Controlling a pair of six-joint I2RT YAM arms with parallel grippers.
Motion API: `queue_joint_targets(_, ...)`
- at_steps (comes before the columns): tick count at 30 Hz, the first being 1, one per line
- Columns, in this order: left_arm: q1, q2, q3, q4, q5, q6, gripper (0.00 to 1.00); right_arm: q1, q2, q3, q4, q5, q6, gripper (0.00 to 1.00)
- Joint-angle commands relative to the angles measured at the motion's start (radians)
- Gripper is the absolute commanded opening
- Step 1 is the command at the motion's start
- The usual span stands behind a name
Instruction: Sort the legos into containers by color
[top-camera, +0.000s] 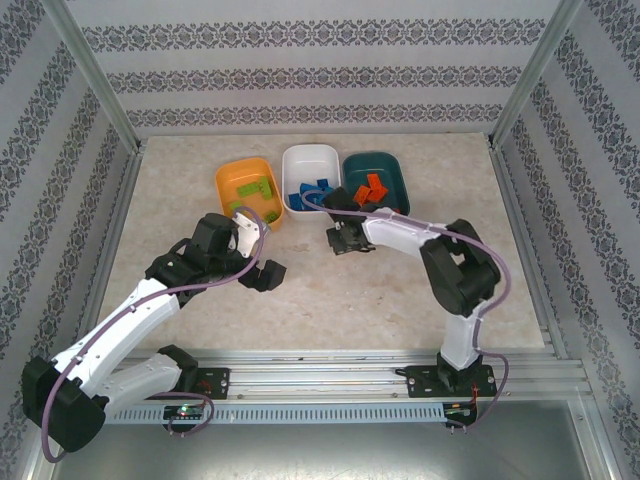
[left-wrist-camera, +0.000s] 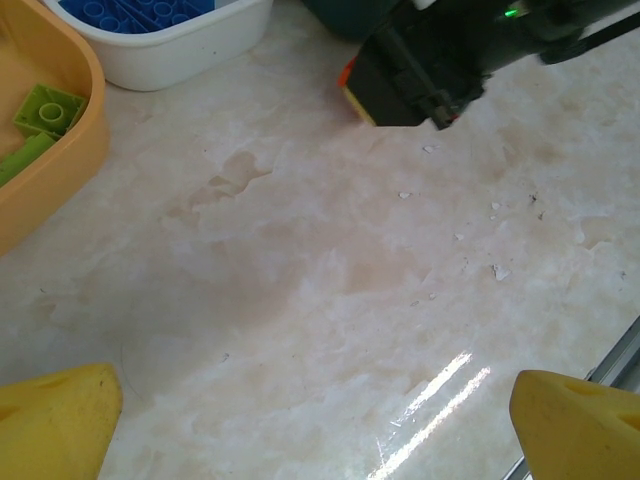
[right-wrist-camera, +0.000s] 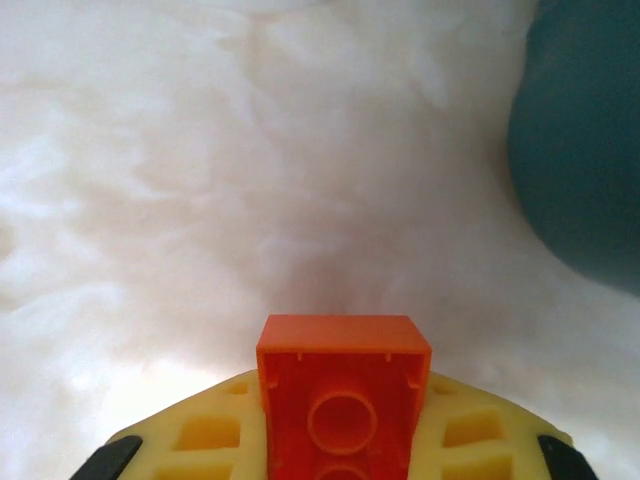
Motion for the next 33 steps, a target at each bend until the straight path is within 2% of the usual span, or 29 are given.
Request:
queue_joint_targets(1, 0.012, 0.0, 0.01, 0.011, 0.018, -0.01, 1.0, -0.026, -0.164, -0.004, -0.015, 0.001, 0.017, 0.17)
queue_joint_targets(4, 0.013, -0.002, 0.013, 0.008, 0.016, -0.011, 1.0, -0.091, -0.203, 0.031, -0.025, 0.009, 0.009, 0.18)
queue_joint_targets(8, 0.013, -0.013, 0.012, 0.009, 0.014, -0.011, 1.0, -0.18, -0.131, 0.135, -0.044, 0.006, -0.017, 0.22)
queue_joint_targets(10, 0.013, -0.016, 0.01, 0.006, 0.009, -0.009, 1.0, -0.205, -0.083, 0.192, -0.067, 0.029, -0.022, 0.32)
queue_joint_targets(12, 0.013, -0.018, 0.008, 0.004, 0.001, -0.01, 1.0, -0.228, -0.052, 0.219, -0.063, 0.028, -0.021, 0.36)
queue_joint_targets(13, 0.013, -0.02, 0.008, 0.003, -0.002, -0.009, 1.0, -0.238, -0.042, 0.229, -0.063, 0.015, -0.017, 0.41)
queue_joint_targets(15, 0.013, -0.02, 0.007, 0.002, -0.014, -0.009, 1.0, -0.25, -0.045, 0.225, -0.062, 0.009, -0.005, 0.6)
queue_joint_targets(16, 0.013, -0.019, 0.007, 0.001, -0.023, -0.008, 1.0, -0.249, -0.06, 0.207, -0.054, 0.013, 0.001, 0.67)
queue_joint_targets(19, 0.013, -0.016, 0.005, 0.003, -0.034, -0.009, 1.0, -0.262, -0.155, 0.107, -0.008, 0.02, 0.018, 0.77)
queue_joint_targets(23, 0.013, 0.001, 0.01, -0.001, -0.044, -0.011, 1.0, -0.321, -0.311, -0.04, 0.029, -0.001, 0.023, 0.78)
queue_joint_targets(27, 0.014, 0.003, 0.013, -0.008, -0.086, -0.018, 1.0, -0.459, -0.483, -0.238, 0.122, -0.041, 0.032, 0.78)
queue_joint_targets(30, 0.017, -0.011, 0.001, 0.009, -0.123, -0.027, 1.0, -0.569, -0.606, -0.46, 0.351, -0.103, -0.006, 0.78)
queue_joint_targets(33, 0.027, -0.024, -0.017, 0.032, -0.194, -0.053, 1.0, -0.575, -0.701, -0.663, 0.584, -0.034, -0.164, 0.81)
